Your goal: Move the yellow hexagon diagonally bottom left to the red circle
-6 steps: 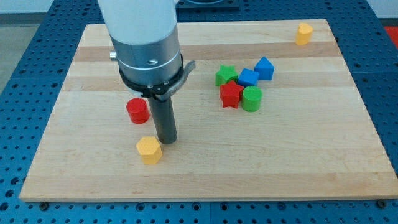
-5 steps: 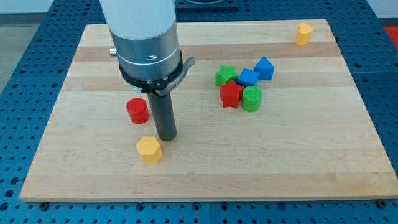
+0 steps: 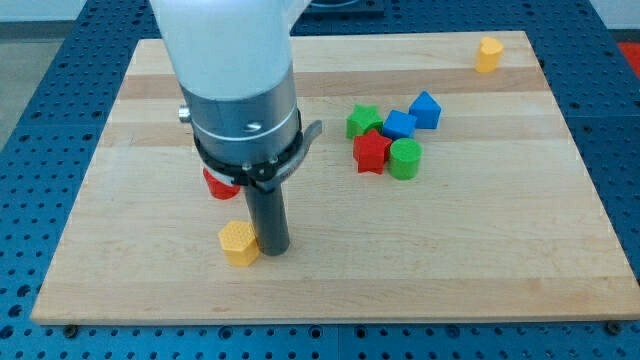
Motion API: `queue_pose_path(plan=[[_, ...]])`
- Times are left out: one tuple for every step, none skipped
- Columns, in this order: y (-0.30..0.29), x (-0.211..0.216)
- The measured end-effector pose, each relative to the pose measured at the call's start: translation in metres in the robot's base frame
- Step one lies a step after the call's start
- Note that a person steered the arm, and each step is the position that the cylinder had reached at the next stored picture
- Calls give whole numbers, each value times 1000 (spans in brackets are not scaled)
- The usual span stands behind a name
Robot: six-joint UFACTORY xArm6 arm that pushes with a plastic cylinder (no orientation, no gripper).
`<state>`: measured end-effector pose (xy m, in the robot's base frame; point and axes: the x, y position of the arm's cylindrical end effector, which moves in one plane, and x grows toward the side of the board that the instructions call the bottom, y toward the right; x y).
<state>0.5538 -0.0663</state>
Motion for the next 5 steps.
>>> queue_pose_path(plan=[[-7, 3], [-28, 3], [-53, 3], [-79, 3], [-102, 3]])
